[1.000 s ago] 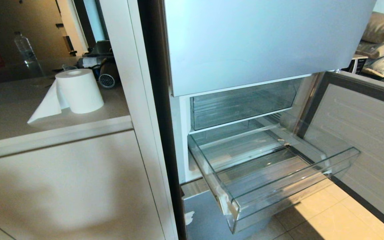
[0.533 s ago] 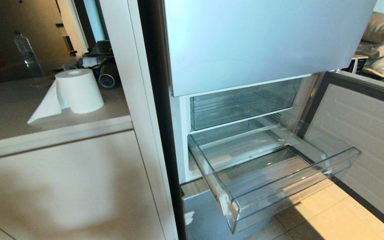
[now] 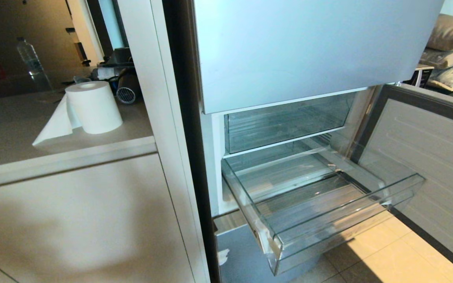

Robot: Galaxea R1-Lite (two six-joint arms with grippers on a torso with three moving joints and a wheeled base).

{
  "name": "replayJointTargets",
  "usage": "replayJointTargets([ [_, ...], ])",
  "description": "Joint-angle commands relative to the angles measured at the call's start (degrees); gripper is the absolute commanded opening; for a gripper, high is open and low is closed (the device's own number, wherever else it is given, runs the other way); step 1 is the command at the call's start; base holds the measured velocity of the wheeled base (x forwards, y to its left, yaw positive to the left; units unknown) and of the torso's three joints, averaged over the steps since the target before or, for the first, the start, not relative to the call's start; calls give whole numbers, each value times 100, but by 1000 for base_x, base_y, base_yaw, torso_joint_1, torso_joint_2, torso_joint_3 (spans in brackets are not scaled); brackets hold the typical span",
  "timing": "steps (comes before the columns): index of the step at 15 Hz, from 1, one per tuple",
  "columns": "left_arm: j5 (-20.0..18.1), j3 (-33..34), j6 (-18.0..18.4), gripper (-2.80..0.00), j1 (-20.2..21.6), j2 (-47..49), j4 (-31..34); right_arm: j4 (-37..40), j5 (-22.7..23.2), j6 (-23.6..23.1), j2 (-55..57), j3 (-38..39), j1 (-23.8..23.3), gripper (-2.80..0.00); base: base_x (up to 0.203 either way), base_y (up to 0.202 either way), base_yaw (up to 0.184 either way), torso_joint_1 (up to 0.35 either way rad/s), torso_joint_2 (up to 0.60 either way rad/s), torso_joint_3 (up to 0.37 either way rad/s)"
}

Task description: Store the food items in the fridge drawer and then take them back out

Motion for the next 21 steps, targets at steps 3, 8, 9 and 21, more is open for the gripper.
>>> replayJointTargets([
  [3, 8, 9, -2, -280, 1, 9, -2, -18, 17, 14, -172, -3, -29, 0, 0, 0, 0, 0, 0, 0],
  [8, 0, 9, -2, -280, 1, 9, -2, 5, 225, 201, -1214, 193, -68, 0, 0, 0, 0, 0, 0, 0],
  [9, 0, 9, -2, -280, 1, 9, -2, -7, 264, 339, -1569, 273, -76, 0, 0, 0, 0, 0, 0, 0],
  [21, 7, 9, -2, -280, 1, 9, -2, -827, 5, 2708, -6026, 324, 546, -280, 0, 0, 0, 0, 0, 0],
])
